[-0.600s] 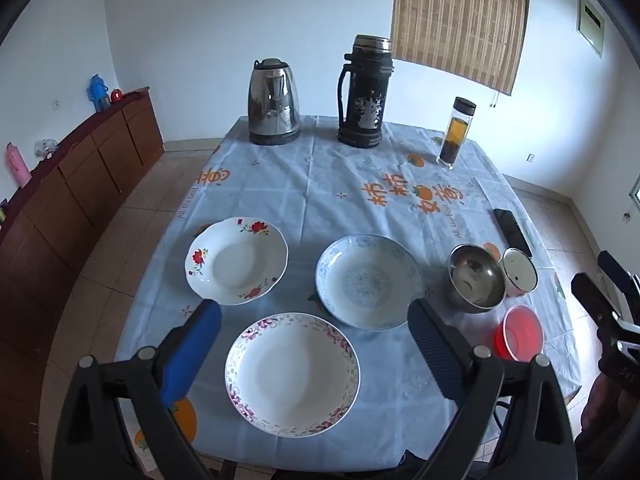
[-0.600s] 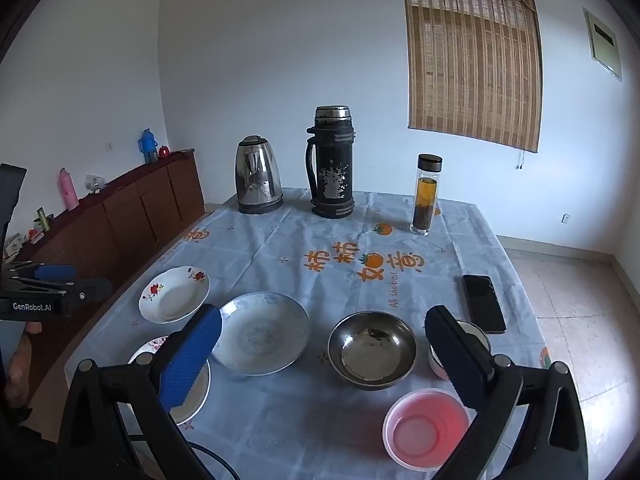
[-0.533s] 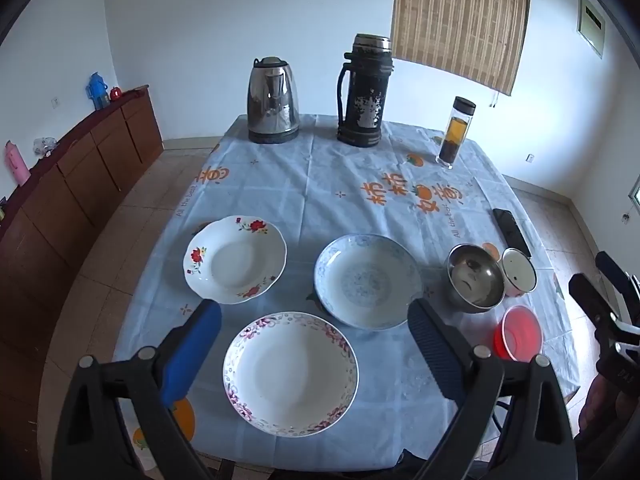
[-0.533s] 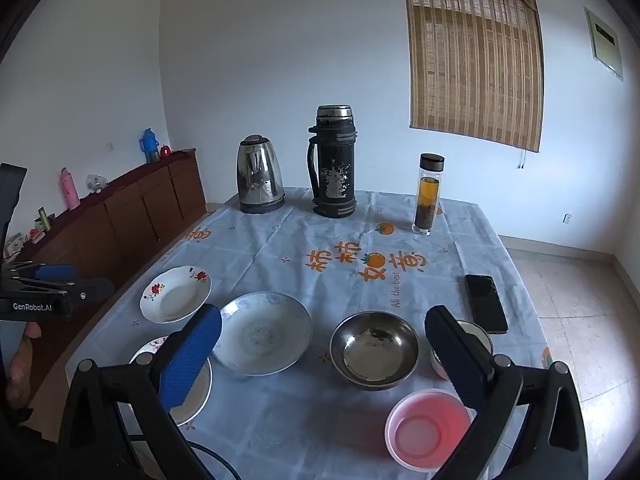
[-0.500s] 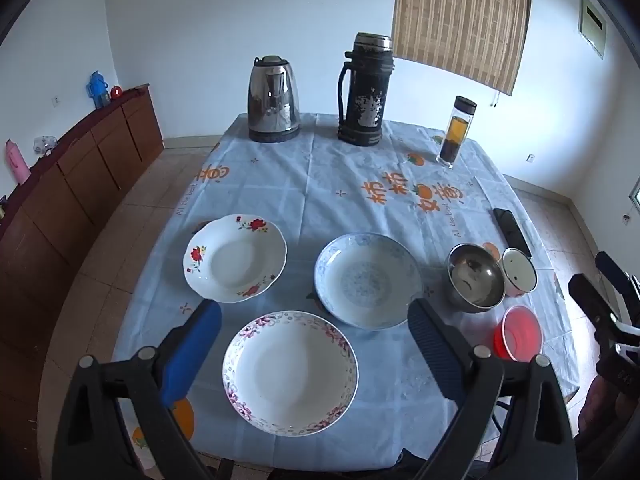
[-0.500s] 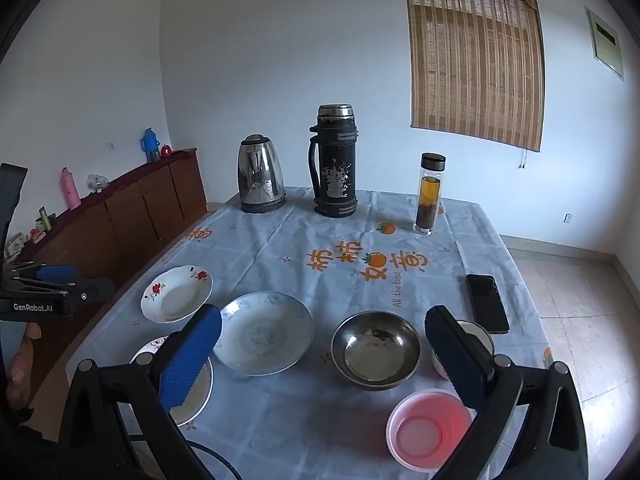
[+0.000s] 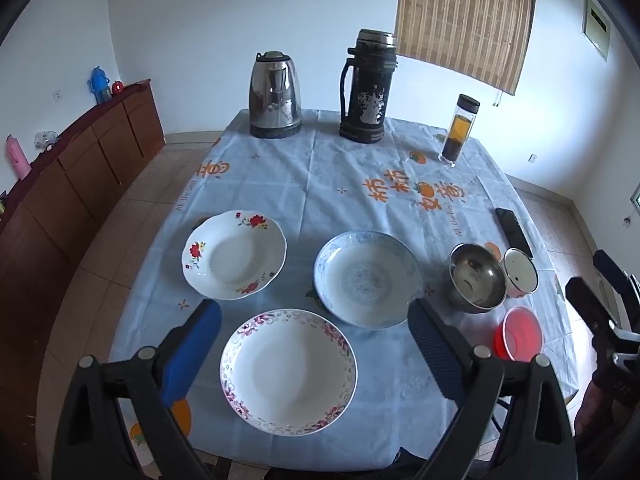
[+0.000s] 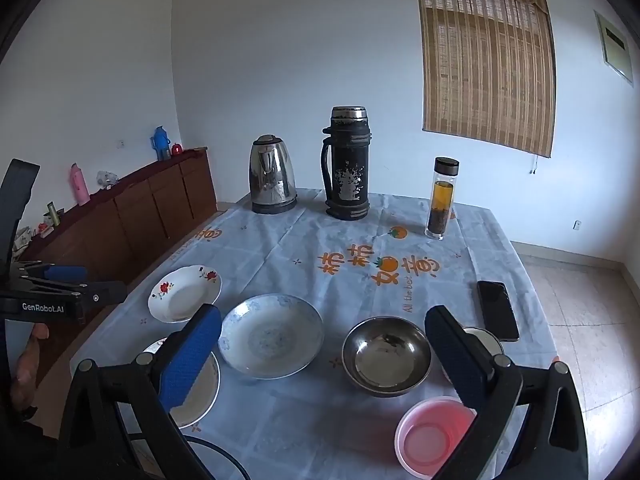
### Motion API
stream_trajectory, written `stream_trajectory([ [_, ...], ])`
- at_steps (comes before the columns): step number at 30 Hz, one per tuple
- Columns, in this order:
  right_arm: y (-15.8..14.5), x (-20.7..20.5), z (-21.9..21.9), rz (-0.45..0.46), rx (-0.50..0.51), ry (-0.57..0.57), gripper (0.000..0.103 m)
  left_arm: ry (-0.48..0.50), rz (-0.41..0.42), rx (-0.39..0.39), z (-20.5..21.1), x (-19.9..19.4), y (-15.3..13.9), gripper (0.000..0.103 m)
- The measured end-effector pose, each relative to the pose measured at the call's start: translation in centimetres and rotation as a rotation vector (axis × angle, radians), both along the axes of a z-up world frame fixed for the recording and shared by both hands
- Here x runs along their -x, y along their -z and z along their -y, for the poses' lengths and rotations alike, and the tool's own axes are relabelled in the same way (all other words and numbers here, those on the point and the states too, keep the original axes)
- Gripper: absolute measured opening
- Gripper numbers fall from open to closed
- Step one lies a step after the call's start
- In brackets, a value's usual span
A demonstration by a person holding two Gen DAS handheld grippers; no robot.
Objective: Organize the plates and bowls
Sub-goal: 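Move both grippers toward the pink-floral-rimmed white plate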
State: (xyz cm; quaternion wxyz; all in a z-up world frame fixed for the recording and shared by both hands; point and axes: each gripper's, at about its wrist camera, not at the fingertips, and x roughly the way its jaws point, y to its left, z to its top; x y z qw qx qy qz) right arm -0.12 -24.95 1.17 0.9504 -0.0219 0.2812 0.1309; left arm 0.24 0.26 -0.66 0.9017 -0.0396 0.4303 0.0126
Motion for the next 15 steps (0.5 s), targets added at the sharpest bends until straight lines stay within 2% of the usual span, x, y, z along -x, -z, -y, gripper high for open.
stream_trajectory([
  [15, 1.06, -0.24, 0.14, -0.03, -0.002, 0.003, 0.102, -0.005, -0.015, 0.001, 0.13, -0.29, 0.52, 0.096],
])
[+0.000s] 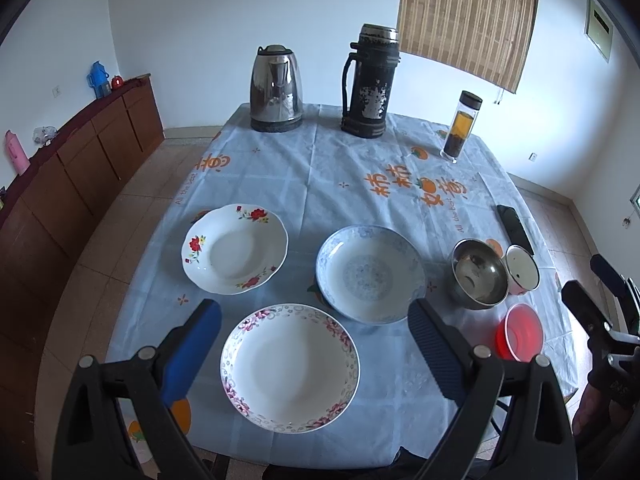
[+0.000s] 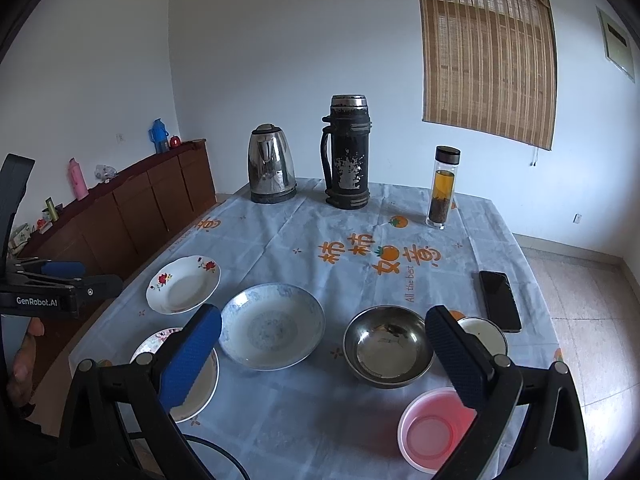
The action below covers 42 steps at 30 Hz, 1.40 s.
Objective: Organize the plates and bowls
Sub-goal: 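Move both grippers toward the pink-floral-rimmed white plate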
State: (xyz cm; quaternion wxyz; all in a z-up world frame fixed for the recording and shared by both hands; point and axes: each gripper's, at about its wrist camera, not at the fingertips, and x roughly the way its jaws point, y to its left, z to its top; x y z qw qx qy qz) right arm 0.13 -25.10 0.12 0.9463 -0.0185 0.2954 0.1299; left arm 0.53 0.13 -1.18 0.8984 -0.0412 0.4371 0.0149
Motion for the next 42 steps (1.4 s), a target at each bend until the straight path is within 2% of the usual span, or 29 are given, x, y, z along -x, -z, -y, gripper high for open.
stream_trajectory([
  [31, 0.7, -0.6, -2.0, -0.025, 0.029, -0.009, 0.102, -0.018, -0.028, 0.015, -1.5, 0.1, 0.9, 0.096],
  [42, 1.5, -1.3, -2.6, -0.071, 0.035, -0.015, 0.102, -0.019, -0.05, 0.025, -2.0, 0.1, 1.7, 0.096],
])
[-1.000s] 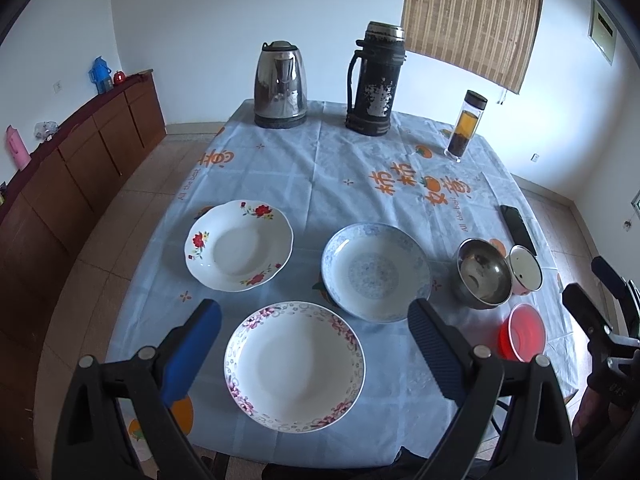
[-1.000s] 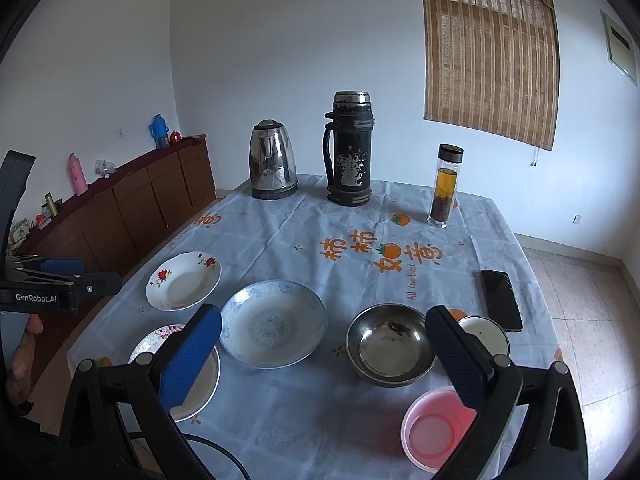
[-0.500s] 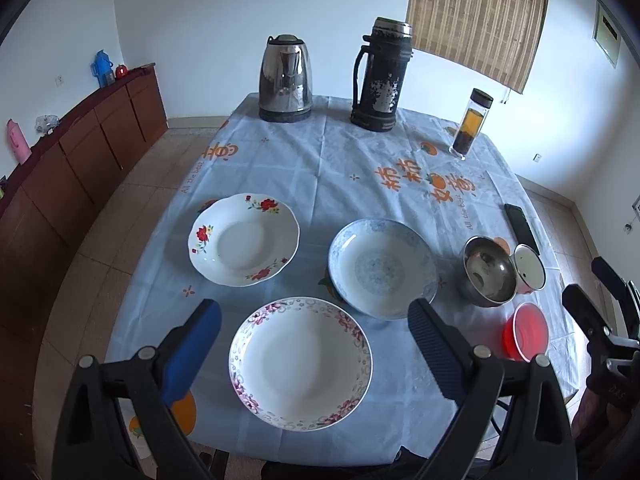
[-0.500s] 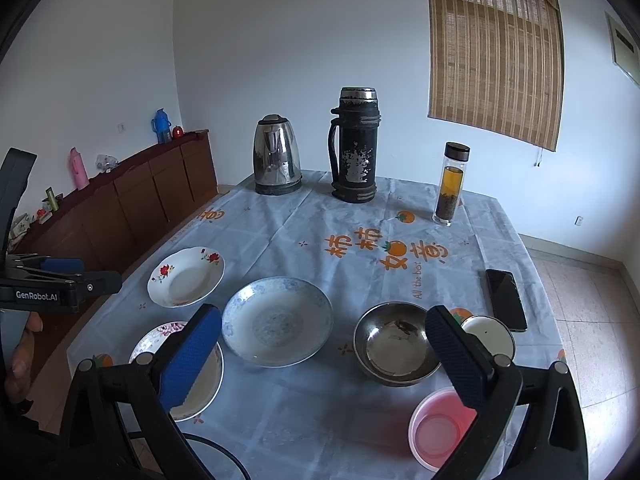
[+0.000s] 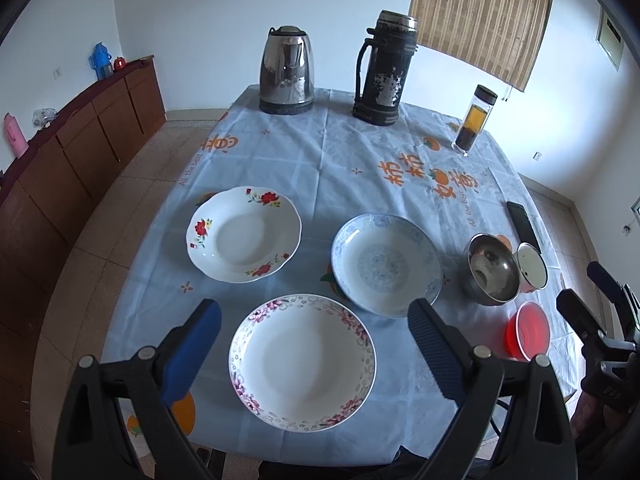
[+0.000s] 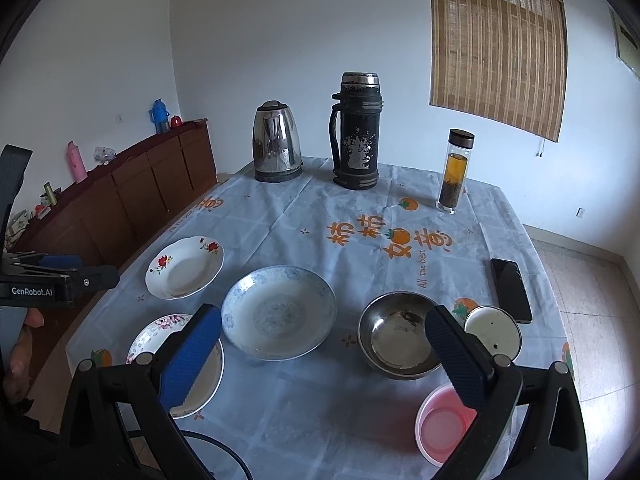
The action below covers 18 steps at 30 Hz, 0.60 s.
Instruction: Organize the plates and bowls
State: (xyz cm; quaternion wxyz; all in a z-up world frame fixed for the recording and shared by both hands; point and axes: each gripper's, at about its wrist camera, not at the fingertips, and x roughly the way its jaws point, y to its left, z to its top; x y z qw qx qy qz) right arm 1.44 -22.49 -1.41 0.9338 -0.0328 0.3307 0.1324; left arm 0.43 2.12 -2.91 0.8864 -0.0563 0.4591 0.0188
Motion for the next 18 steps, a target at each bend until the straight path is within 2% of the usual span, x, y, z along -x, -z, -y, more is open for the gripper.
stream_trajectory([
  [11, 1.7, -0.9, -0.9, -0.067, -0.006, -0.027, 0.102, -0.029, -0.089, 0.029, -1.6, -1.1, 2.1, 0.096],
  [18, 3.4, -1.7, -2.3, -0.126, -0.001, -0.056, 0.102, -0.052, -0.156, 0.087, -3.6, -1.4, 4.5, 0.096],
])
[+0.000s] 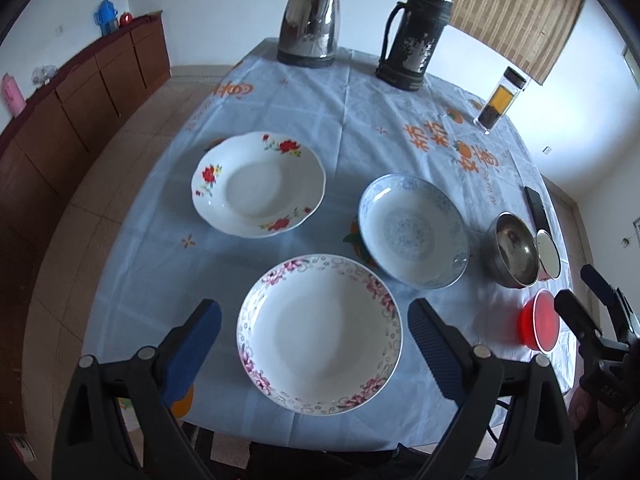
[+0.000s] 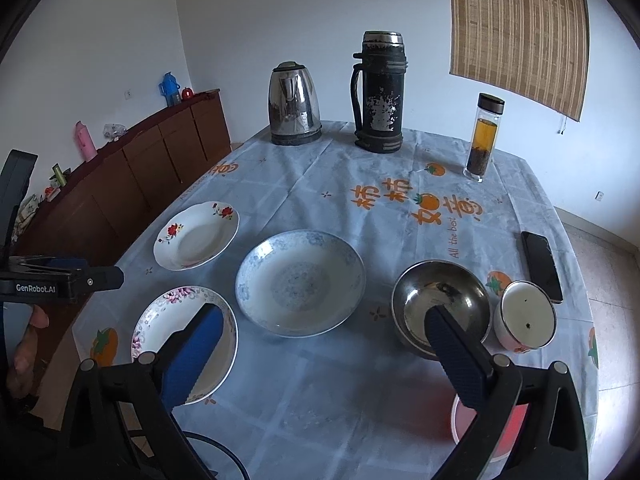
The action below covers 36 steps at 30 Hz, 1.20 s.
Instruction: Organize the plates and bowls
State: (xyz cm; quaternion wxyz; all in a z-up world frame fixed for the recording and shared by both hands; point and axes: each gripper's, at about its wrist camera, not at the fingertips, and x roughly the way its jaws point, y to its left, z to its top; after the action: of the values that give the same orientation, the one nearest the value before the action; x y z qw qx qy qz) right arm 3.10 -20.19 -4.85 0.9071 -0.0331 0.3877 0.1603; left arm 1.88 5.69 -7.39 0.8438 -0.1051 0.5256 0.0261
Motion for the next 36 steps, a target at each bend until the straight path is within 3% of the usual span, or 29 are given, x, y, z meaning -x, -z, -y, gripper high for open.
stream_trajectory([
  [4, 1.0, -0.8, -1.0, -0.017, 0.011, -0.02, 0.098, -0.039, -0.032, 0.015, -1.9, -0.1, 1.5, 0.095],
  [8, 2.7, -1.7, -2.6, -0.058, 0.023, -0.061, 0.089, -0.079, -0.072, 0.018, -3.9, 0.1, 3.6, 0.087],
  [12, 4.9, -2.3, -4.5, -0.118, 0.024, -0.116, 0.08, -0.102, -0.131, 0.047, -5.3, 0.4, 5.9, 0.068],
  [15, 6.8, -3.0, -5.8, -0.17, 0.024, -0.15, 0.067, -0.096, -0.181, 0.077, -5.7, 0.7, 7.7, 0.05],
  [18, 8.6, -3.5, -7.1, -0.232, 0.021, -0.186, 0.054, -0.084, -0.211, 0.104, -5.7, 0.9, 8.8, 0.039],
  [26, 11.2, -3.3, -9.4, -0.309, 0.043, -0.26, 0.044, -0.053, -0.214, 0.092, -5.5, 0.7, 10.0, 0.035],
  [30, 12.2, -3.4, -9.7, -0.338, 0.046, -0.271, 0.034, -0.05, -0.234, 0.117, -5.4, 0.5, 10.8, 0.023],
  [36, 13.0, -3.3, -9.9, -0.362, 0.047, -0.279, 0.026, -0.054, -0.235, 0.119, -5.5, 0.5, 11.1, 0.021],
])
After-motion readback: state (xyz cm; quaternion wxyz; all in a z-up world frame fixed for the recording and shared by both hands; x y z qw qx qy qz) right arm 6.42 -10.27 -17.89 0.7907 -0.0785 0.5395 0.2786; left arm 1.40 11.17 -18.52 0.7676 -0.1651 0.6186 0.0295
